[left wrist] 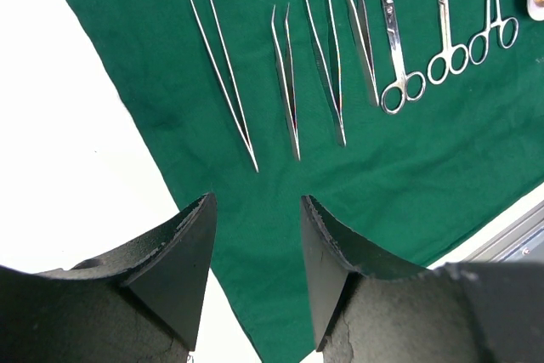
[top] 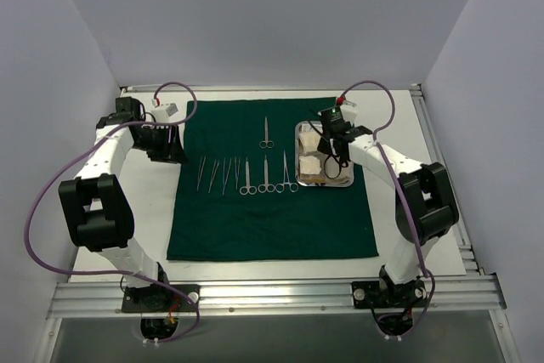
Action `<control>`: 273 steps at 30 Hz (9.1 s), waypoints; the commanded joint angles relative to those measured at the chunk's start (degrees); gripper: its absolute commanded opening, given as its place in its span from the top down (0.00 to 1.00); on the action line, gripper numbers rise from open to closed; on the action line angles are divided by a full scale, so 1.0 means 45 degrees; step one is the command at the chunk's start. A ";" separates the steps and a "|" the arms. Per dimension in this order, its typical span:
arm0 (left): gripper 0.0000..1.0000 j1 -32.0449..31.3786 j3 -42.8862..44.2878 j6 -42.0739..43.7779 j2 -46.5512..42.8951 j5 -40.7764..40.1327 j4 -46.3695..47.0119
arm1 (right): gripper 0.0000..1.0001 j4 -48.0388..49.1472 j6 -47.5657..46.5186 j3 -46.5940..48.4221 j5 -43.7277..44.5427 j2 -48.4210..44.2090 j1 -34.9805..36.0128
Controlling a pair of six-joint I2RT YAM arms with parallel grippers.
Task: Open and lay out the surgical kit
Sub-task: Pick up the medical item from the container, then place the medical item in the surgical kit, then pick up the medical item from the container, then place the medical item in the surgical kit.
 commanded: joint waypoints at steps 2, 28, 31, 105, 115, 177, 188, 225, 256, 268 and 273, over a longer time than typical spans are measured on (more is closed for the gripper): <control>0.47 0.0099 0.0565 0.0139 -0.0028 -0.0140 -0.0251 | 0.89 -0.0737 -0.0532 -0.0292 0.0299 0.0265 -0.0111; 0.47 0.0099 0.0526 0.0198 -0.0028 -0.0159 -0.0290 | 1.00 -0.0522 -0.0553 0.0060 0.1178 0.1985 -0.0131; 0.47 0.0099 0.0565 0.0256 -0.0086 -0.0159 -0.0368 | 1.00 -0.0600 -0.0533 0.0099 0.1703 0.1478 -0.0015; 0.50 0.2579 -0.0177 0.0726 -0.0126 0.0563 -0.0212 | 1.00 0.4048 0.5425 0.6603 0.2097 0.7668 0.7447; 0.50 0.2599 -0.0119 0.0745 -0.0008 0.0583 -0.0193 | 1.00 0.4243 0.5463 0.6525 0.1843 0.7610 0.7349; 0.49 0.2501 0.0428 0.0530 -0.0477 0.0329 -0.0720 | 0.60 -0.0874 -0.2505 -0.1756 -0.1848 -0.1474 -0.2689; 0.50 0.2482 0.0526 0.0550 -0.0419 0.0192 -0.0759 | 0.60 -0.0522 -0.2760 -0.1697 -0.1927 -0.0145 -0.2826; 0.50 0.2482 0.0721 0.0588 -0.0360 0.0309 -0.0778 | 1.00 -0.1243 -0.3131 -0.1249 -0.1771 -0.1215 -0.2378; 0.49 0.2345 0.1053 0.0569 -0.0731 0.0720 -0.1306 | 1.00 0.2271 -0.0827 0.8100 -0.0401 0.3189 0.3187; 0.49 0.2365 0.0838 0.0764 -0.0400 0.0524 -0.1189 | 1.00 0.4261 0.1361 1.4493 0.0043 0.9970 0.4341; 0.49 0.2365 0.0721 0.0745 -0.0302 0.0603 -0.1150 | 1.00 0.4790 0.1868 1.4904 0.0768 1.1358 0.4673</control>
